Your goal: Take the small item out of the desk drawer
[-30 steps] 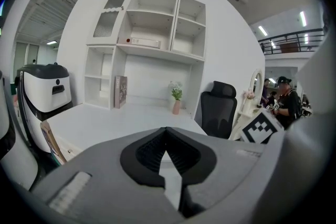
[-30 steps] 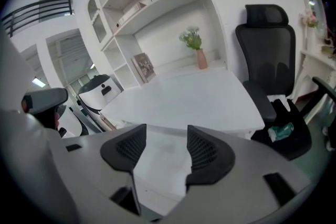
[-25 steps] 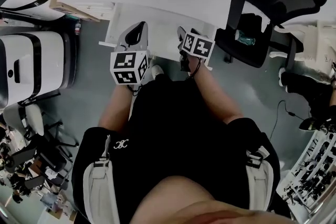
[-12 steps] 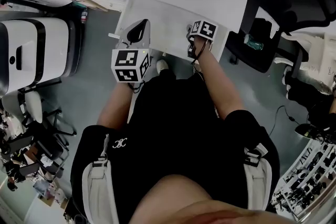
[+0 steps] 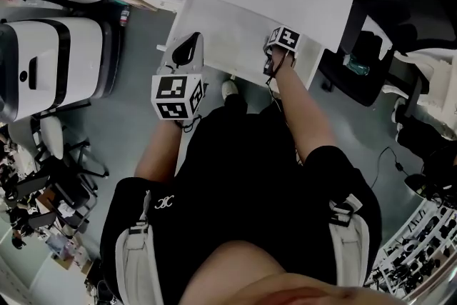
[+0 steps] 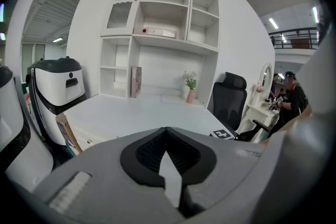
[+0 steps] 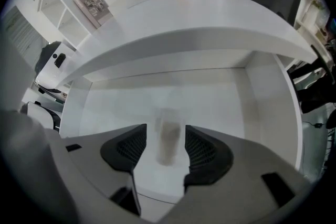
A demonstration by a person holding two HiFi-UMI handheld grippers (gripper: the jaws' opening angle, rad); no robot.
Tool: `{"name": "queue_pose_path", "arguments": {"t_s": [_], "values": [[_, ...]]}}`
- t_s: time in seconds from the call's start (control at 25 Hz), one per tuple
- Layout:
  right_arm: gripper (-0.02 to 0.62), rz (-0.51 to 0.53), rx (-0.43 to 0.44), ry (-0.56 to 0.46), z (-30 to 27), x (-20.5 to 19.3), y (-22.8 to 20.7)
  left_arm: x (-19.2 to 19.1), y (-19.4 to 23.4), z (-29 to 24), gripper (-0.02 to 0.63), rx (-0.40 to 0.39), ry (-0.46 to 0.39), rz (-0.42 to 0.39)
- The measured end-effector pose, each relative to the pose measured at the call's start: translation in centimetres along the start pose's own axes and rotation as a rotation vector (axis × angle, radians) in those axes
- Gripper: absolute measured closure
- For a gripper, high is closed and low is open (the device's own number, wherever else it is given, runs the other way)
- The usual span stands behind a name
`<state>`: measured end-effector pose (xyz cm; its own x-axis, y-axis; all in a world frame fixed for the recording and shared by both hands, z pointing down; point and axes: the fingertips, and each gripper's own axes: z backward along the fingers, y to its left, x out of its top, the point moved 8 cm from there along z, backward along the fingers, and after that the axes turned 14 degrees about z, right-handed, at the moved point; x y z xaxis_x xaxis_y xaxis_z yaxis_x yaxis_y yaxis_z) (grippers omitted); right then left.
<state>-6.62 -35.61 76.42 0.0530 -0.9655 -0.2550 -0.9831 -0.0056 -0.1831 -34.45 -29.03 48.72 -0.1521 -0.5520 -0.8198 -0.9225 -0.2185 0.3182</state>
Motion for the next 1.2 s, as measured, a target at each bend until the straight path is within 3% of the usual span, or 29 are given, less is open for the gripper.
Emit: {"name": "queue_pose_path", "arguments": {"t_s": [0.24,0.44,0.68,1.04,1.2], "values": [[0.378,0.014,-0.028,0.058,-2.0,-0.4,-0.1,0.9,0.5,0.3,0.591,0.027,-0.024,-0.006],[0.456,0.050,-0.068,0.063,-2.6,-0.9,-0.5,1.1,0.4,0.9,0.591,0.044,-0.039,-0.012],[0.465,0.077,-0.042,0.054,-2.2,-1.0,-0.5,0.9,0.6,1.8,0.591,0.054,-0.044,-0.015],[0.471,0.171,0.009,-0.052,0.9,-0.8,0.3,0.9,-0.4,1.9,0.591,0.013,-0.062,-0.022],[0.472,0.212,0.079,-0.199,4.5,-0.4,1.4,1.2,-1.4,1.7,0.591,-0.022,-0.078,-0.025]]}}
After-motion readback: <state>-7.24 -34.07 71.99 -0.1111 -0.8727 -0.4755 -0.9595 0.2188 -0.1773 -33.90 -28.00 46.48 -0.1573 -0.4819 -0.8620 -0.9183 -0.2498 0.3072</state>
